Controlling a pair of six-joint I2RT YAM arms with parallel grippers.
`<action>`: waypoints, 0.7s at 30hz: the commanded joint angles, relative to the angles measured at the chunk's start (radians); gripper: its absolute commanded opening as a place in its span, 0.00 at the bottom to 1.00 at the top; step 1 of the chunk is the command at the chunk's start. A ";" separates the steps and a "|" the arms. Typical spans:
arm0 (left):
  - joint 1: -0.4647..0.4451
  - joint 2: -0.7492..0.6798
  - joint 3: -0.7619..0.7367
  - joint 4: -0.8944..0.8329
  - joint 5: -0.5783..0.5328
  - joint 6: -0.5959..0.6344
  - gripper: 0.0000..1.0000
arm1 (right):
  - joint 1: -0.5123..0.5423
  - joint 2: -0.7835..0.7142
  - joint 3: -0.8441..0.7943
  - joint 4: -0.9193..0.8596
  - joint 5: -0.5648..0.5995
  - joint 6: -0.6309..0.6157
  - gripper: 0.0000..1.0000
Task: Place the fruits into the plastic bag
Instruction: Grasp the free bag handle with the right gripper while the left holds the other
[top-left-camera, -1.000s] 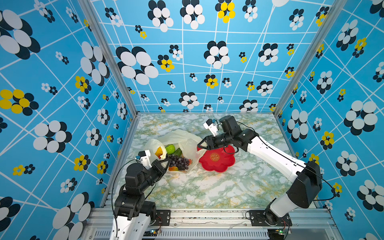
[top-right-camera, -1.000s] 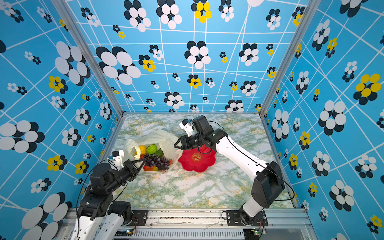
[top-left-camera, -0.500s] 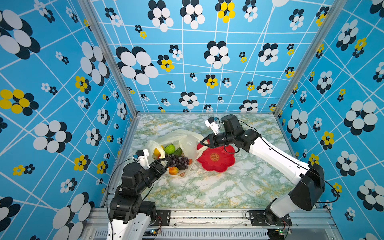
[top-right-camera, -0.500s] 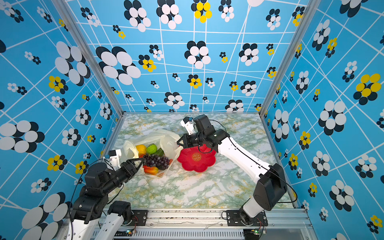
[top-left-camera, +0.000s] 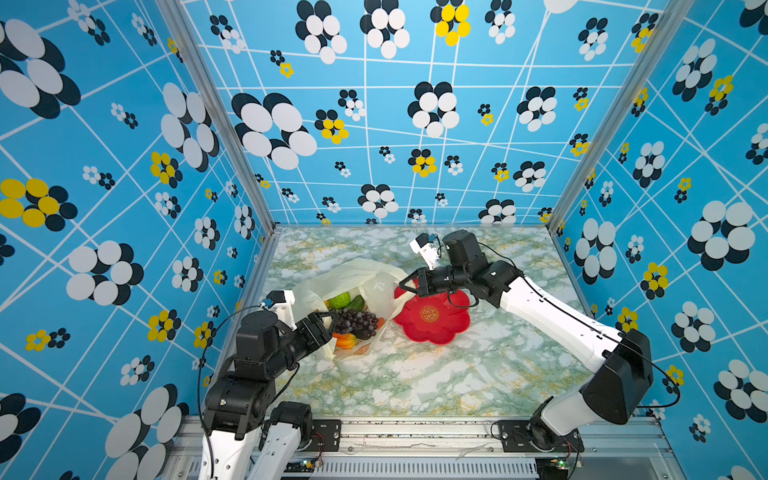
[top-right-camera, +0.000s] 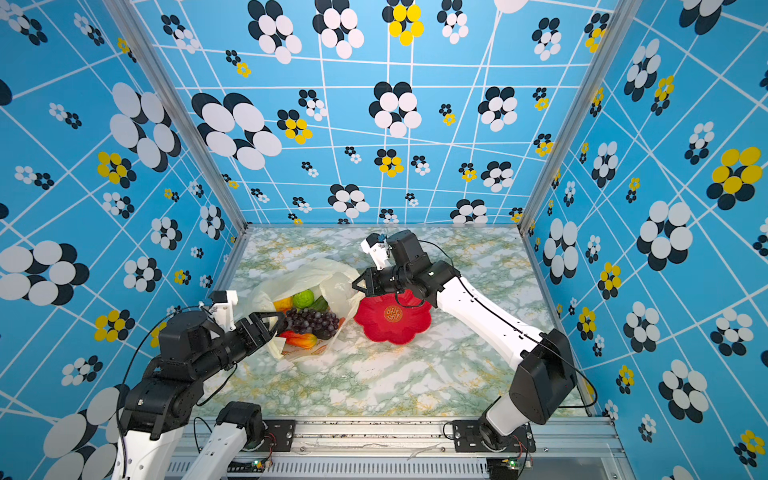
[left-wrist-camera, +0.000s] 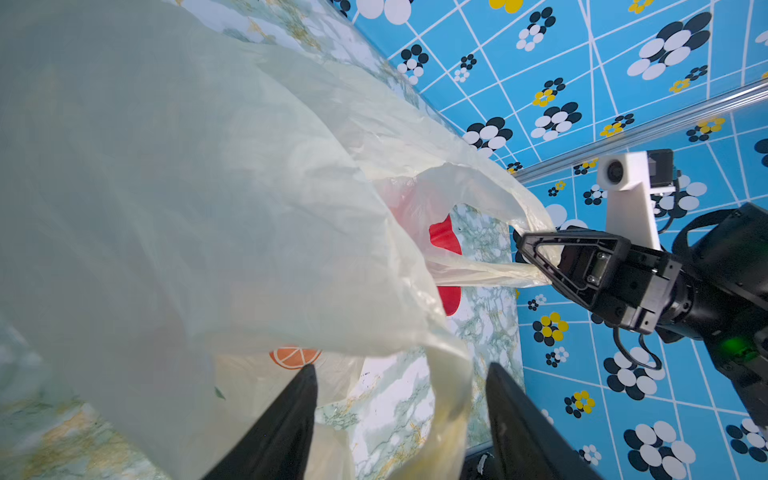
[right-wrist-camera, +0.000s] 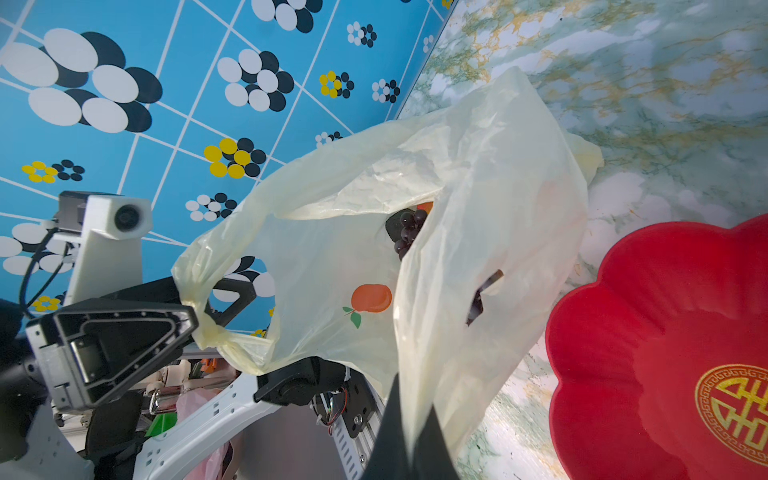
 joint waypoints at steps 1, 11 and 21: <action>0.007 0.019 -0.012 0.010 0.063 0.007 0.62 | 0.005 -0.046 -0.024 0.024 0.005 0.003 0.00; 0.006 -0.006 -0.027 0.077 0.128 -0.049 0.11 | 0.005 -0.061 -0.031 0.031 0.048 0.017 0.00; 0.007 0.093 0.169 -0.002 0.089 0.042 0.00 | 0.005 -0.068 0.077 -0.044 0.136 -0.015 0.00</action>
